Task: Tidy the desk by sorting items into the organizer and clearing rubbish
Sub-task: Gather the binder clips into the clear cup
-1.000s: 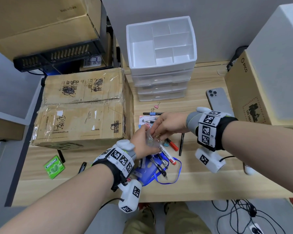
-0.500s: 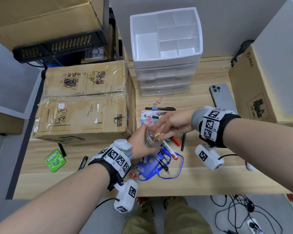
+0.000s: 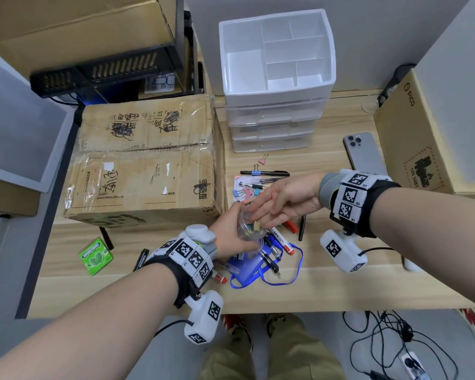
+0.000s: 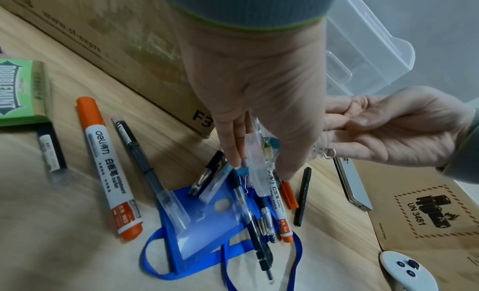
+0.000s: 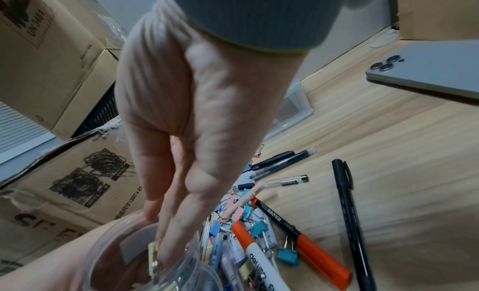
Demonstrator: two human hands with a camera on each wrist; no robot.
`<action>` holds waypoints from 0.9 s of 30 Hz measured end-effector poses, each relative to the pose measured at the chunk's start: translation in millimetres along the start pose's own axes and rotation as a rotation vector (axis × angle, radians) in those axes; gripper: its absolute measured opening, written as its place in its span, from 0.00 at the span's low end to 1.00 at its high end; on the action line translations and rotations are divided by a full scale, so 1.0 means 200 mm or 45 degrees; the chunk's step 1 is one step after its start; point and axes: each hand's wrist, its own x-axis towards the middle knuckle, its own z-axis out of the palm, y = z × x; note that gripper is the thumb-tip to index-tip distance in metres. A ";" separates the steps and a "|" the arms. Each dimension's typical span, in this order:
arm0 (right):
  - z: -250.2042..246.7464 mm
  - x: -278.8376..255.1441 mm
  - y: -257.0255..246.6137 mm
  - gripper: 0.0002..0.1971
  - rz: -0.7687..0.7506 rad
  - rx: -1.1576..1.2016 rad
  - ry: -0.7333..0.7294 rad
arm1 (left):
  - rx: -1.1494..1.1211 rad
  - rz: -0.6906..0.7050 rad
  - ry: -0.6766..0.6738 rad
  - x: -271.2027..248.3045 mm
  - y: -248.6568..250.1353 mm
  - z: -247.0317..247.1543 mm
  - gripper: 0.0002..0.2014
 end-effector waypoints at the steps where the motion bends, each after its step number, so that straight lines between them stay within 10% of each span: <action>1: 0.00 0.00 0.00 0.29 -0.012 0.005 -0.011 | 0.003 0.004 -0.004 -0.01 0.00 0.00 0.34; 6: 0.02 -0.01 0.00 0.24 -0.128 0.127 0.036 | 0.002 -0.017 -0.035 -0.03 -0.02 -0.01 0.35; 9: -0.02 0.04 0.02 0.17 -0.210 0.110 0.397 | 0.003 -0.007 -0.038 -0.05 -0.06 0.00 0.33; 12: -0.10 0.09 0.09 0.10 -0.170 -0.479 0.836 | 0.033 -0.028 -0.079 -0.08 -0.10 0.00 0.35; 18: -0.08 0.18 0.26 0.12 0.007 -1.424 0.971 | 0.050 -0.065 -0.146 -0.13 -0.18 -0.02 0.31; 27: -0.09 0.26 0.35 0.09 0.042 -1.784 1.122 | 0.072 -0.070 -0.094 -0.13 -0.19 -0.03 0.31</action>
